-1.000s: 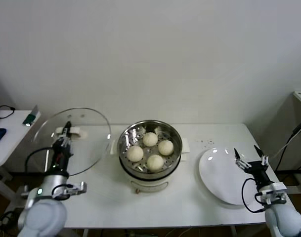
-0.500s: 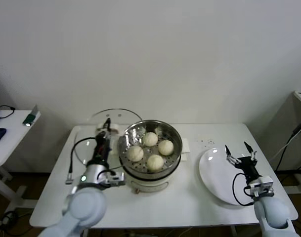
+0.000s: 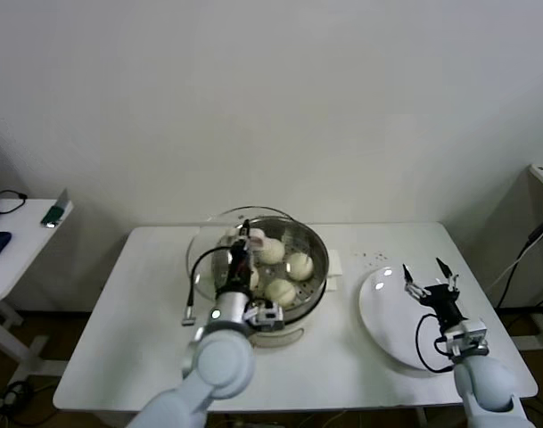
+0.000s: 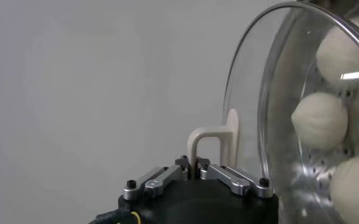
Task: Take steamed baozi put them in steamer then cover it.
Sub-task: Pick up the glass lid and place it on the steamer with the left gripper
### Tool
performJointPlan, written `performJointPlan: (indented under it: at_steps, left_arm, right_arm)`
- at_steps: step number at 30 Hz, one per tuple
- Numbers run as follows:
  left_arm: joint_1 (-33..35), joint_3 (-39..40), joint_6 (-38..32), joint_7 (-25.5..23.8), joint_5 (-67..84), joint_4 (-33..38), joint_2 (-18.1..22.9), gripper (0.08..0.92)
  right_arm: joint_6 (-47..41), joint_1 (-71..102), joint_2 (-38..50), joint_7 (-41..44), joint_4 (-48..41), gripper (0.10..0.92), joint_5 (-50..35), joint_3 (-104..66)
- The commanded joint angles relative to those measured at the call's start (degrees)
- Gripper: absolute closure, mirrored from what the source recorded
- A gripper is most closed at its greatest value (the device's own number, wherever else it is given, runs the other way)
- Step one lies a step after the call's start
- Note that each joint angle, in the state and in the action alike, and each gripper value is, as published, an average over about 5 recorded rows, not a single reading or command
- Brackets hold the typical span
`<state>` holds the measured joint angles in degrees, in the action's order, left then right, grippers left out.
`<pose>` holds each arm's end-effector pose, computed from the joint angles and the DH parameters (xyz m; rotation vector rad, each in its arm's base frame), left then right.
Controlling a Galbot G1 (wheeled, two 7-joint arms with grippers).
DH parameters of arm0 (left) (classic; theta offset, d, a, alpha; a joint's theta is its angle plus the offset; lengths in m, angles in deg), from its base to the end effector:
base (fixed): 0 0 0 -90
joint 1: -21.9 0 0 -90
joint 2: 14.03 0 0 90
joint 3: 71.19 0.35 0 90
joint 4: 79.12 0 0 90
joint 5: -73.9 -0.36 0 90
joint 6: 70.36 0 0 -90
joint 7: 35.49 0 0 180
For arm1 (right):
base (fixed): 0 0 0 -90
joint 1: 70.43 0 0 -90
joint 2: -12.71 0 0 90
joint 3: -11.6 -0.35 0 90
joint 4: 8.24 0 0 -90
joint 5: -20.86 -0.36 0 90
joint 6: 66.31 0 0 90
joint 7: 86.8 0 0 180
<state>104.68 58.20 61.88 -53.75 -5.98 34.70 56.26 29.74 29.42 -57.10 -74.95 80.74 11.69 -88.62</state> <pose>0.2856 -0.1277 -0.2290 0.0324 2.2594 2.1417 0.2956 -0.1829 -0.3685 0.0873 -3.0642 0.3196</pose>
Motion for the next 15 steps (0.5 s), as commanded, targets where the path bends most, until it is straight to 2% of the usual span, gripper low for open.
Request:
performJointPlan:
  at_steps: [1,9,15]
  left_arm:
    - [-3.2,4.8,2.7,0.2,-3.2,-7.5,7.9,0.853]
    - [-4.3,4.8,2.6,3.6,-2.7,-12.6,9.9,0.853]
    - [-4.3,3.9,1.4,1.7,-4.5,-14.5,9.0,0.853]
  right_arm:
    - [0.4,-0.4,-0.3,0.1,-0.9,0.203,0.5,0.2]
    - [0.8,0.0,-0.3,0.1,-1.1,0.203,0.5,0.0]
    - [1.0,0.4,-0.2,0.2,-1.1,0.203,0.4,-0.9]
